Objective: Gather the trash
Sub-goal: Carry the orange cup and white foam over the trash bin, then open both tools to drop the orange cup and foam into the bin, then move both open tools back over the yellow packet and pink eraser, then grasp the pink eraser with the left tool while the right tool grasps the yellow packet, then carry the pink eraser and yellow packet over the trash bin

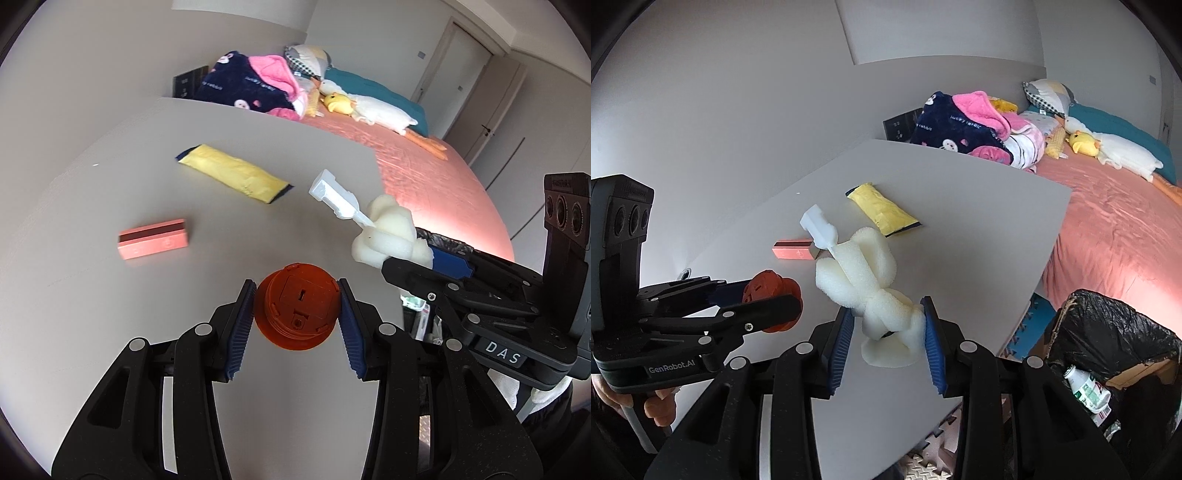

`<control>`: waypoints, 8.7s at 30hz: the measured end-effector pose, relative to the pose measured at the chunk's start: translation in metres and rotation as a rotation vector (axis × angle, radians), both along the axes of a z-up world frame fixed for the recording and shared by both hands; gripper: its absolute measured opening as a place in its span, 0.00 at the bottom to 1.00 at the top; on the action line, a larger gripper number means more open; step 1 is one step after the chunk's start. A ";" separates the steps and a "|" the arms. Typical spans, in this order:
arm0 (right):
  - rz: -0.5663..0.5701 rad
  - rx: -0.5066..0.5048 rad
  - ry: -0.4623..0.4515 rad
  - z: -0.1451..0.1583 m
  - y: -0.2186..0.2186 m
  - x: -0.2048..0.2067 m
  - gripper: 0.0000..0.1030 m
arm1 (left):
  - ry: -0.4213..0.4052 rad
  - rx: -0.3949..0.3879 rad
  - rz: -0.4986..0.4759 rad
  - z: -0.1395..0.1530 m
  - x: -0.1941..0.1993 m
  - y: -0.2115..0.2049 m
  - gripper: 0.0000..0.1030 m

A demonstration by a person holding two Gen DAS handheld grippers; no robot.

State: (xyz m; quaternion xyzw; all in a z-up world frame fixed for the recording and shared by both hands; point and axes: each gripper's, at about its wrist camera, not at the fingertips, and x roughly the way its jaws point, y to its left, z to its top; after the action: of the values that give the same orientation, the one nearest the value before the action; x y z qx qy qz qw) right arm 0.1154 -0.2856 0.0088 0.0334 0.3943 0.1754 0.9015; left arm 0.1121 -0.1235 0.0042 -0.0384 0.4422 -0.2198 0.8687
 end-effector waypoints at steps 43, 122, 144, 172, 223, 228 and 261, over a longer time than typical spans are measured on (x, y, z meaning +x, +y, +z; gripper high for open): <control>-0.310 0.039 -0.039 0.010 -0.147 -0.063 0.38 | 0.018 -0.037 -0.340 -0.001 -0.011 -0.158 0.42; -0.249 0.004 -0.079 0.005 -0.063 0.003 0.78 | 0.055 0.004 0.096 -0.022 0.027 -0.015 0.94; -0.088 -0.031 -0.014 -0.015 0.007 0.075 0.78 | 0.048 0.185 0.290 -0.042 0.073 0.060 0.94; 0.056 -0.197 0.052 -0.050 0.082 0.166 0.68 | 0.061 0.210 0.308 -0.054 0.091 0.078 0.64; 0.053 -0.113 0.007 0.005 0.032 0.056 0.20 | -0.040 0.155 0.197 0.002 0.044 0.015 0.64; 0.027 -0.099 0.001 0.008 0.015 0.039 0.20 | -0.042 0.148 0.170 0.005 0.035 0.001 0.64; -0.192 -0.085 -0.012 0.011 -0.106 -0.052 0.20 | -0.057 0.113 -0.057 0.010 -0.020 -0.115 0.64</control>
State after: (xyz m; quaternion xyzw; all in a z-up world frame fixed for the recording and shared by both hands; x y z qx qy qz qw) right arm 0.0635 -0.3916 0.0200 0.0315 0.3911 0.0716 0.9170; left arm 0.0921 -0.2390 0.0138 0.0295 0.4298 -0.2201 0.8752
